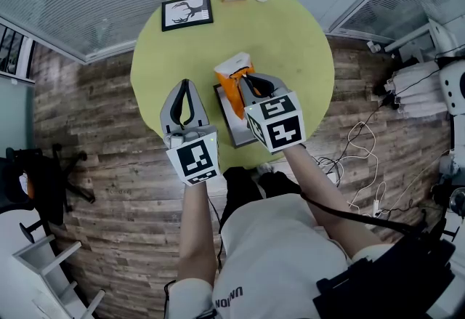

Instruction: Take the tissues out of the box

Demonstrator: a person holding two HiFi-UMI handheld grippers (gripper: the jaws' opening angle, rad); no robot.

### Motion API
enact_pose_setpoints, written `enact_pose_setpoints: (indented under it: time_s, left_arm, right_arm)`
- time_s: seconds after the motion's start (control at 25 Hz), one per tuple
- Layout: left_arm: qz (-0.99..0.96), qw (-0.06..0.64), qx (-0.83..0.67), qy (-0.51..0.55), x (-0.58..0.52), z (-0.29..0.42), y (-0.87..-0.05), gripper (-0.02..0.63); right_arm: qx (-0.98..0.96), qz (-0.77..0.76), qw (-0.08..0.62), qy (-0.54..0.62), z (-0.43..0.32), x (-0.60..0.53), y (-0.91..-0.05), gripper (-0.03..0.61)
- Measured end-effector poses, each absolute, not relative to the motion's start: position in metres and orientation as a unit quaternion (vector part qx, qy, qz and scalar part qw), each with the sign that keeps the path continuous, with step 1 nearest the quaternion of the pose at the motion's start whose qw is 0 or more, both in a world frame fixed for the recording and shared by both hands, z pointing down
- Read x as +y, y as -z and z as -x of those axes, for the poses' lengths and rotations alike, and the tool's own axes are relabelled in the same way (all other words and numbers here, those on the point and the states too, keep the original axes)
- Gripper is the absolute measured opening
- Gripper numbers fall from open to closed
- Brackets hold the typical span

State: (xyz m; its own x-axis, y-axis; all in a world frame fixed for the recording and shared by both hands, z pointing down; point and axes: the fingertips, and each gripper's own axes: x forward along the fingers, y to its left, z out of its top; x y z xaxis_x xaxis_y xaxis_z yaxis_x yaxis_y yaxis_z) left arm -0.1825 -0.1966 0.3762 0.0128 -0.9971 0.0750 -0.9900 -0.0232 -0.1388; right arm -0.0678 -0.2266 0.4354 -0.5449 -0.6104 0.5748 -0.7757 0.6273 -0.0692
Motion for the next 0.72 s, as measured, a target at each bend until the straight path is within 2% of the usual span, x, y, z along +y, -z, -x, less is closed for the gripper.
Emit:
enact_pose_setpoints:
  time_s: [0.72]
  left_arm:
    - [0.711,0.021,0.699,0.076,-0.1995,0.1810,-0.3774,0.012]
  right_arm:
    - [-0.865,-0.407,0.251,-0.152,0.0634,-0.2324,-0.4285,0.021]
